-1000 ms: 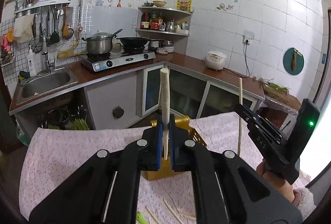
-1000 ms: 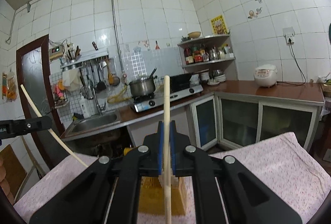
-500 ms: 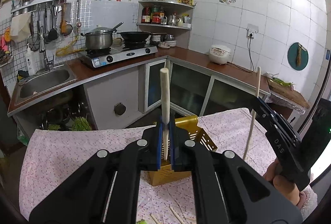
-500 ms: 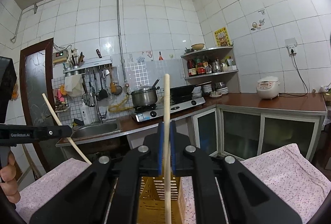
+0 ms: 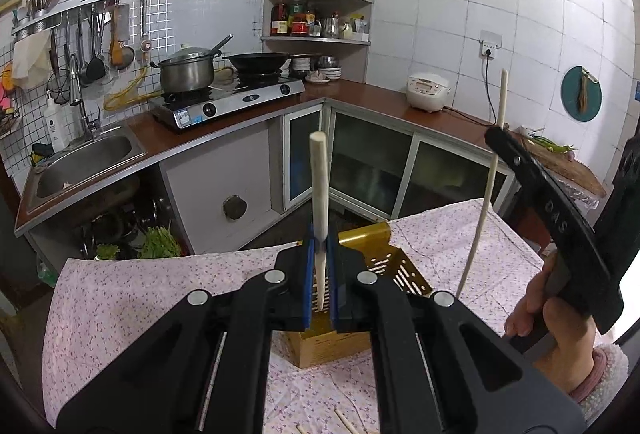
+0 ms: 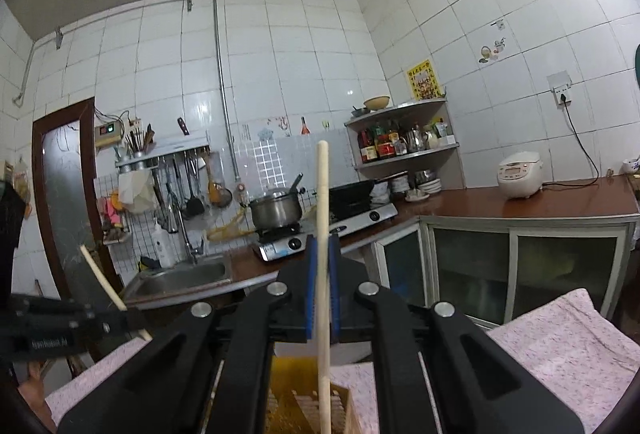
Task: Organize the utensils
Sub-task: 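Lower the chopsticks into the yellow holder and open both tools, then grasp the green frog-handled fork with the left tool while the right tool grasps a chopstick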
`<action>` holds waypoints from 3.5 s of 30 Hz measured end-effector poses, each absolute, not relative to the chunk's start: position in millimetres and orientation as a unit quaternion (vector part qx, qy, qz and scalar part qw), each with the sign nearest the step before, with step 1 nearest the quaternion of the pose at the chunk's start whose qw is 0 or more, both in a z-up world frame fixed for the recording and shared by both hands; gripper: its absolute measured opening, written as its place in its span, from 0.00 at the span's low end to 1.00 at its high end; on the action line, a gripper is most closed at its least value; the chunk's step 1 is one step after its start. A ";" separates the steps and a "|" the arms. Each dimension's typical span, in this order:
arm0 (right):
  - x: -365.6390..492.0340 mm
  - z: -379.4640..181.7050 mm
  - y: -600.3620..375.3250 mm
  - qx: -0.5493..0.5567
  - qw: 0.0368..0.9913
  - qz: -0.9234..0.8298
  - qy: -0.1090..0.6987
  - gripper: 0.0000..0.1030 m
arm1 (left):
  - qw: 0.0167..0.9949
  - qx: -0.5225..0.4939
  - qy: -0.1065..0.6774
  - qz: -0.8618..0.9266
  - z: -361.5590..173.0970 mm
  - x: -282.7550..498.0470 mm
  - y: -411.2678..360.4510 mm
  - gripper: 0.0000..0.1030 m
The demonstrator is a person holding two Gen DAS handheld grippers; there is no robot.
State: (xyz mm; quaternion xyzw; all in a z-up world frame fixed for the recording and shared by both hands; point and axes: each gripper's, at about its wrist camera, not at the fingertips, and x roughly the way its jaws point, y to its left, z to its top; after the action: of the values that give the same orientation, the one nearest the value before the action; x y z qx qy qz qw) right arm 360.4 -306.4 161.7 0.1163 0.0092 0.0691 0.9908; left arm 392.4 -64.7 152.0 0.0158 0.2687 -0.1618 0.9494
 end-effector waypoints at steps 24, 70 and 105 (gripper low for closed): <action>393.6 76.7 -298.9 0.083 0.990 0.102 0.044 0.06 | 0.935 0.018 0.325 -0.142 65.9 431.5 -65.8 0.04; 225.3 2.2 -336.8 0.052 0.933 -0.080 0.346 0.69 | 0.919 -0.069 0.380 -0.081 10.4 269.7 14.8 0.95; 245.3 -57.8 -333.0 0.104 0.874 -0.110 0.461 0.19 | 0.852 -0.040 0.517 -0.064 -78.6 310.8 -27.8 0.19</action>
State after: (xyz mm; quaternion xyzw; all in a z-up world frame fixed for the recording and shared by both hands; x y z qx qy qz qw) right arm 245.3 -333.0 -57.8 0.1041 0.4610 -0.1095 0.8744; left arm 310.8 -27.8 -78.6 -0.0401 0.5174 -0.0636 0.8525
